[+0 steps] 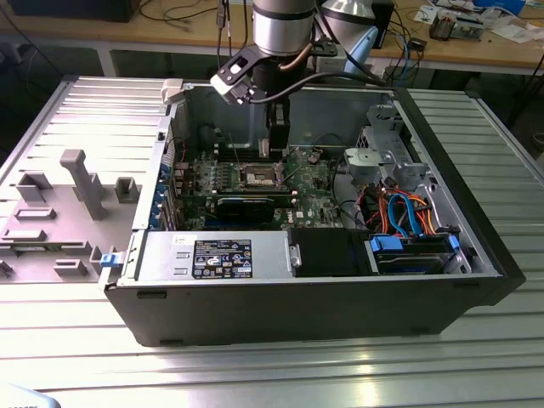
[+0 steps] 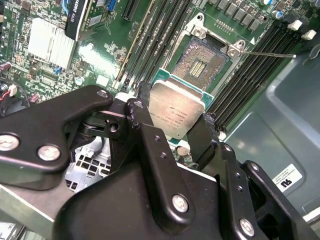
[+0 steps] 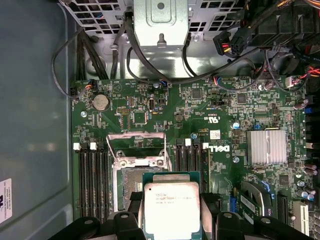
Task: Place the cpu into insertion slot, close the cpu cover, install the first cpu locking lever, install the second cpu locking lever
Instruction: 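Place the cpu into insertion slot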
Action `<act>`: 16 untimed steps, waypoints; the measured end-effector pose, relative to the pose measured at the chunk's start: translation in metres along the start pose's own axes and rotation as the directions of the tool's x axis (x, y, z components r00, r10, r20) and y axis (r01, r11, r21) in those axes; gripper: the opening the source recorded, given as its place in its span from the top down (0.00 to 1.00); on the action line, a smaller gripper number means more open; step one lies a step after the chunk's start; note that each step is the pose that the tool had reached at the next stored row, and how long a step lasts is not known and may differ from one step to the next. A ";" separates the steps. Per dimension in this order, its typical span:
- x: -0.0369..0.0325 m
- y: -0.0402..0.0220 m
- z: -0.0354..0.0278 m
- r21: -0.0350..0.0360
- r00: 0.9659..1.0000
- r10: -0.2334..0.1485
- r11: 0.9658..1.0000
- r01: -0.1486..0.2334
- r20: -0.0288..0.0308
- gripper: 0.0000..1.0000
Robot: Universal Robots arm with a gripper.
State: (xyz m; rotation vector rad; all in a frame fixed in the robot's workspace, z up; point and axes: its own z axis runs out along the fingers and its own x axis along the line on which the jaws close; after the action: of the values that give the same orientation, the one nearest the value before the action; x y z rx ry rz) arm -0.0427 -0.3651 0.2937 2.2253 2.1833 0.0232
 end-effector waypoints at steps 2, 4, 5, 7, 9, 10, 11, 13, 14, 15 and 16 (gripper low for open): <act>0.0000 0.0000 0.0003 0.000 1.000 0.000 1.000 0.000 0.000 0.45; 0.0000 -0.0003 0.0008 0.000 1.000 0.000 1.000 0.000 0.000 0.45; 0.0000 -0.0004 0.0009 0.000 1.000 0.000 1.000 0.000 0.000 0.45; 0.0000 -0.0006 0.0012 0.000 1.000 0.000 1.000 0.000 0.000 0.45; 0.0000 -0.0008 0.0019 0.000 1.000 0.000 1.000 0.000 0.000 0.45; 0.0000 -0.0009 0.0021 0.000 1.000 0.000 1.000 0.000 0.000 0.45; 0.0000 -0.0009 0.0022 0.000 1.000 0.000 1.000 0.000 0.000 0.45; 0.0000 -0.0010 0.0027 0.000 1.000 0.000 1.000 0.000 0.000 0.45; 0.0000 -0.0010 0.0029 0.000 1.000 0.000 1.000 0.000 0.000 0.45; 0.0000 -0.0010 0.0031 0.000 1.000 0.000 1.000 0.000 0.000 0.45; 0.0000 -0.0010 0.0033 0.000 1.000 0.000 1.000 0.000 0.000 0.45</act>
State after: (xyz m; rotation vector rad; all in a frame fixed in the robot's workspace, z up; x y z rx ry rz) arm -0.0436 -0.3651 0.2904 2.2253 2.1834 0.0233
